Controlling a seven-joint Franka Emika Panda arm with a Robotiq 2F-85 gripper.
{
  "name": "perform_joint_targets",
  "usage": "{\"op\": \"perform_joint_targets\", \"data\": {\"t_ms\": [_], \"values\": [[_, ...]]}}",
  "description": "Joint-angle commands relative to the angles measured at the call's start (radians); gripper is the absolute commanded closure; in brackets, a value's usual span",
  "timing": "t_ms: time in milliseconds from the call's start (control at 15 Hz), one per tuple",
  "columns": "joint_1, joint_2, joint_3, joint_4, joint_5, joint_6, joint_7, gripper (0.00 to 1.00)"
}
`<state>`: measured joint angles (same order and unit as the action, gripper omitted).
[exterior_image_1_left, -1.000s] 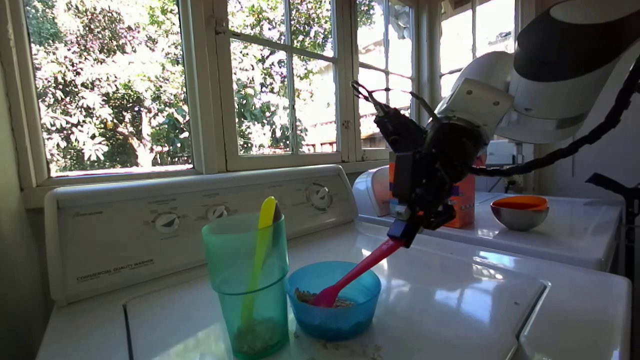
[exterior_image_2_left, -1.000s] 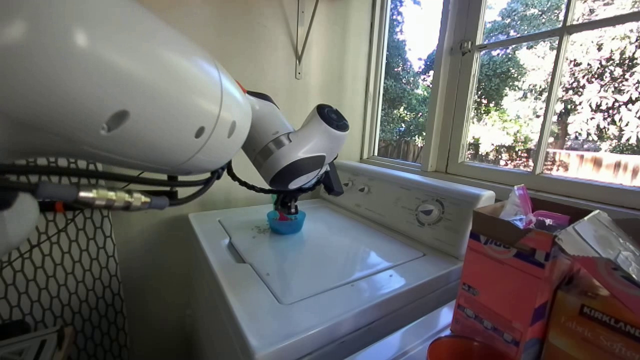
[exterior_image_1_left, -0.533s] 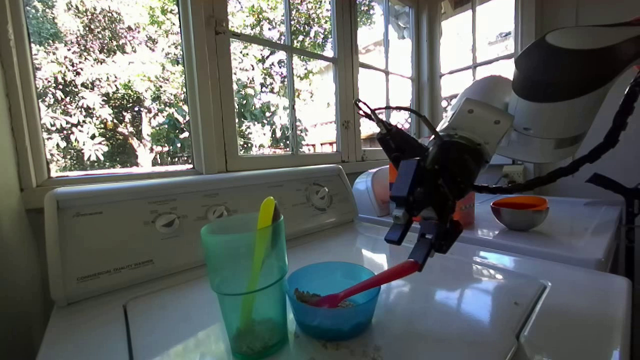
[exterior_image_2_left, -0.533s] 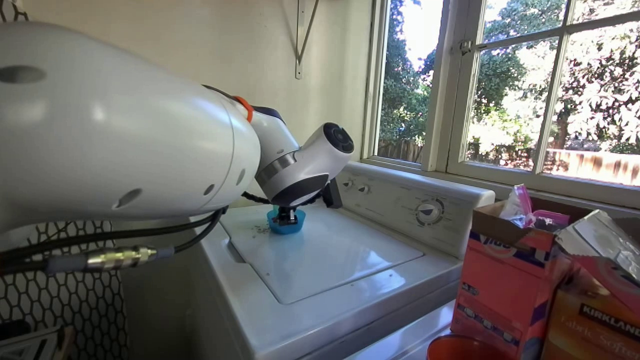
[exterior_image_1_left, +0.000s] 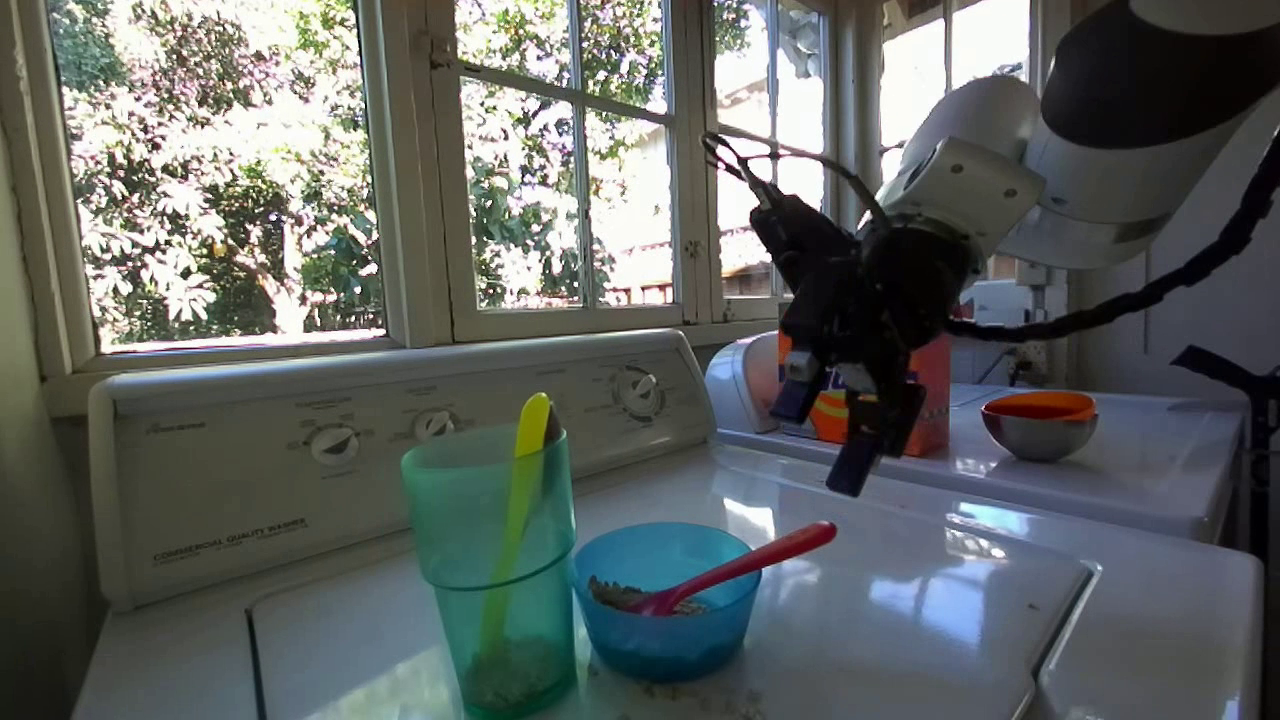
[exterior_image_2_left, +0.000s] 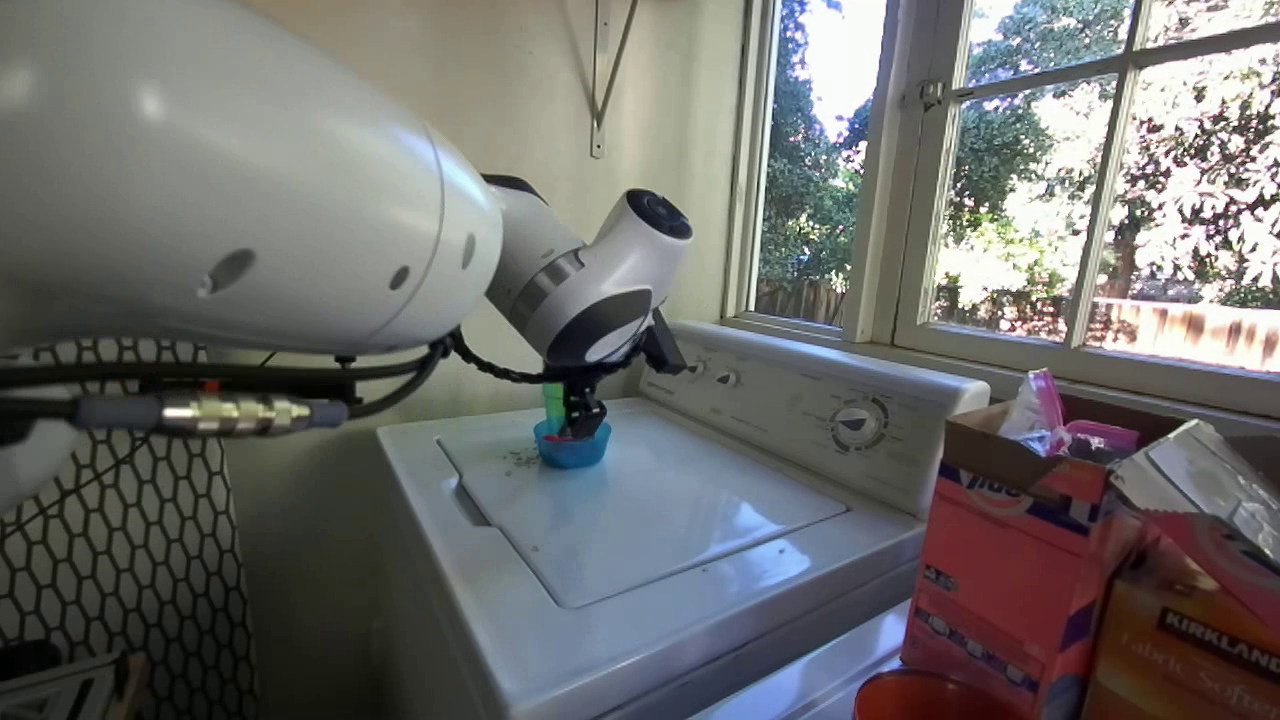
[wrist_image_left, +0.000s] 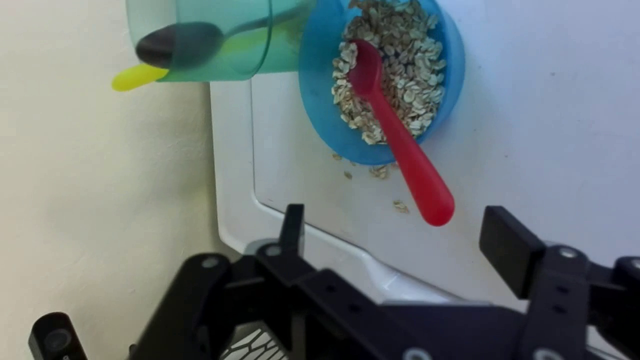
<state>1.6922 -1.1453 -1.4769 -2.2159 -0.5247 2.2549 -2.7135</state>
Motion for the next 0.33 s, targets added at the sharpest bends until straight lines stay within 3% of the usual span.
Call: {"op": "perform_joint_targets", "data": {"t_ms": [0,67,133,267], "values": [[-0.066,0.105,0.133,-0.02,0.001,-0.078,-0.036,0.04],[-0.087,0.141,0.176,-0.025,0.016,-0.09,-0.036,0.0],[-0.055,0.107,0.115,-0.014,0.064,-0.033,-0.045,0.0],[-0.073,0.148,0.148,-0.015,0.105,-0.035,-0.044,0.0]]}}
